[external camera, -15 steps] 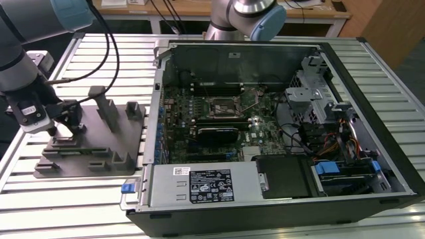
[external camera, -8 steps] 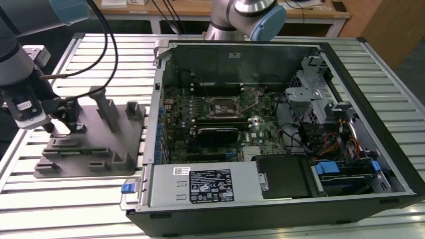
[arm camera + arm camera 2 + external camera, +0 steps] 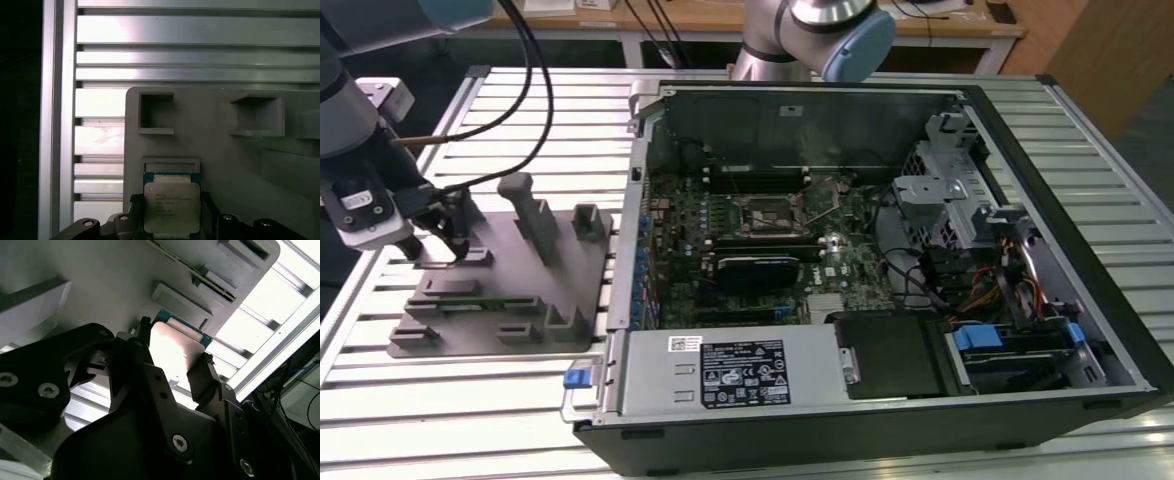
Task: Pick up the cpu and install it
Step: 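Pick up the cpu and move it towards the insertion slot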
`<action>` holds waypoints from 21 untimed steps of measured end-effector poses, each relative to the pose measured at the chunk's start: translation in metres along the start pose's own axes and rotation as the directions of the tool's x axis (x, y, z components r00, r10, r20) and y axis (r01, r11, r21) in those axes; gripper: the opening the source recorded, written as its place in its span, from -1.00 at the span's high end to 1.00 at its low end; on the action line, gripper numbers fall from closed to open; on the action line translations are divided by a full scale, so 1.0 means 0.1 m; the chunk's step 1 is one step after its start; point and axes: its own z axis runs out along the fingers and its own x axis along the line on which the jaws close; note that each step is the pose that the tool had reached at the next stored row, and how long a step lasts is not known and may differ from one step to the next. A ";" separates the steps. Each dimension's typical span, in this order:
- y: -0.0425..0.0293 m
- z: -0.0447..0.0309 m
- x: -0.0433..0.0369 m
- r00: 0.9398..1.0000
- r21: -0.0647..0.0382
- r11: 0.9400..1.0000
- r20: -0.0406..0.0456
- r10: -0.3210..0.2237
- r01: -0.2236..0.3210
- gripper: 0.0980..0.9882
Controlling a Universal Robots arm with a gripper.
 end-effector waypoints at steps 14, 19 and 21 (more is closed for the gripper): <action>0.010 -0.277 -0.003 1.000 0.000 1.000 0.000 0.000 0.000 0.00; 0.013 -0.370 -0.004 1.000 0.000 1.000 0.000 0.000 0.000 0.00; 0.014 -0.411 -0.004 1.000 0.000 1.000 0.000 0.000 0.000 0.00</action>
